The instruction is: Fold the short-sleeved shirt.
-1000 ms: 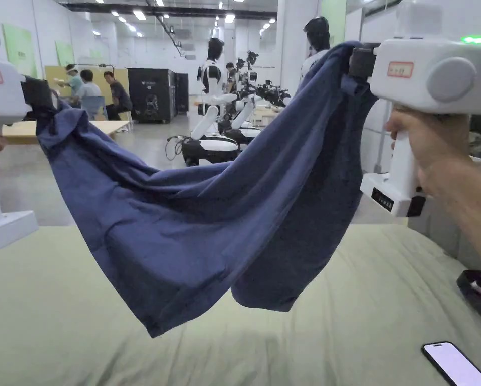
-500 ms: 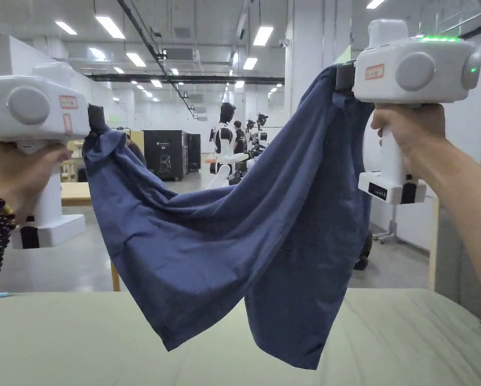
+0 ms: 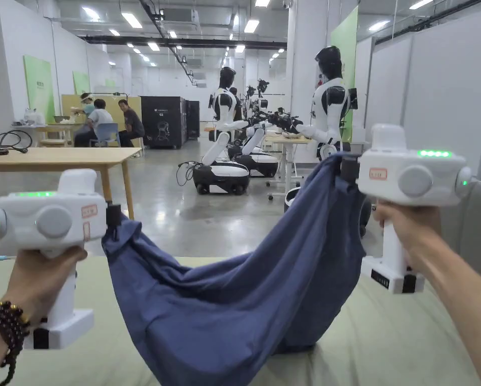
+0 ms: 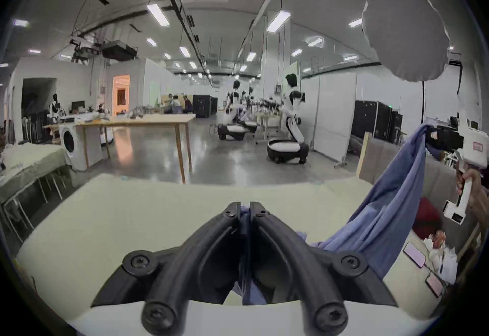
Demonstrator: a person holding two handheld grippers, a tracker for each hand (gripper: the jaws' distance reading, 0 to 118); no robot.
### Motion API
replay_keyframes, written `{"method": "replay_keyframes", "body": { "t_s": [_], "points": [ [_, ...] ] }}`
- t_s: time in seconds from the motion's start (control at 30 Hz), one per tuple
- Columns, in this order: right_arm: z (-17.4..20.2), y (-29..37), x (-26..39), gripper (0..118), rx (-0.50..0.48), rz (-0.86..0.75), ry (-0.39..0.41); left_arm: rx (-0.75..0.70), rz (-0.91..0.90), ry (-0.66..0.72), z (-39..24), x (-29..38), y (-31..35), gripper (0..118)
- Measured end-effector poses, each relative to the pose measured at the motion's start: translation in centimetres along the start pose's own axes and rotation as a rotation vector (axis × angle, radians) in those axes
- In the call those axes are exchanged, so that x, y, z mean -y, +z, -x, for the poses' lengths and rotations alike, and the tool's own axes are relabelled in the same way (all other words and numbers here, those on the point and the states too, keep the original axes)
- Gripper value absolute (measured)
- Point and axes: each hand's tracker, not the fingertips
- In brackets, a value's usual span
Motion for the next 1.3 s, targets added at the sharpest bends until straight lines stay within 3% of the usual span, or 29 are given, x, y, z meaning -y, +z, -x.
{"method": "replay_keyframes", "body": {
  "t_s": [0.13,0.3,0.43,0.47,0.63,0.77,0.87,0.93,1.1,1.13,1.17,1.2,1.23,1.27,1.3],
  "points": [
    [-1.3,-1.0,5.8,14,0.019,0.071,-0.031,0.001,0.072,0.025,0.0,5.2,-1.8,4],
    [-2.2,1.7,8.3,14,0.002,0.086,-0.035,0.034,0.106,0.063,0.8,7.4,0.0,4],
    [-2.0,8.5,10.1,14,-0.058,0.119,0.075,0.058,0.123,0.109,2.0,10.5,5.2,4],
    [-1.9,10.8,10.8,14,-0.07,0.134,0.1,0.054,0.195,0.107,2.2,11.5,6.5,4],
    [-2.5,21.6,14.9,14,-0.11,0.207,0.14,0.111,0.312,0.093,3.3,17.4,14.2,4],
    [-3.2,29.0,19.1,14,-0.152,0.361,0.176,0.167,0.455,0.104,4.7,23.0,19.9,4],
    [-3.3,32.1,22.9,14,-0.135,0.528,0.306,0.201,0.605,0.083,5.4,27.1,22.6,4],
    [-3.3,32.7,25.4,14,-0.127,0.65,0.346,0.231,0.671,0.066,5.6,29.2,23.6,4],
    [-3.8,32.4,29.0,15,-0.11,0.765,0.292,0.233,0.658,0.076,5.3,31.1,24.0,4],
    [-5.2,32.0,29.8,23,-0.102,0.767,0.274,0.228,0.655,0.069,5.2,31.1,23.9,6],
    [-5.7,31.7,30.0,47,-0.093,0.778,0.259,0.226,0.652,0.068,5.1,30.9,23.7,14],
    [-6.1,31.6,30.1,83,-0.091,0.777,0.247,0.224,0.652,0.072,5.3,30.9,23.7,41],
    [-6.5,31.5,30.2,118,-0.073,0.768,0.235,0.22,0.652,0.076,5.3,30.7,23.7,100],
    [-6.7,31.8,30.1,117,-0.066,0.761,0.216,0.198,0.658,0.073,5.4,30.6,23.6,118],
    [-7.0,32.5,29.5,115,-0.043,0.729,0.198,0.195,0.666,0.072,5.4,30.7,23.7,114]
  ]
}}
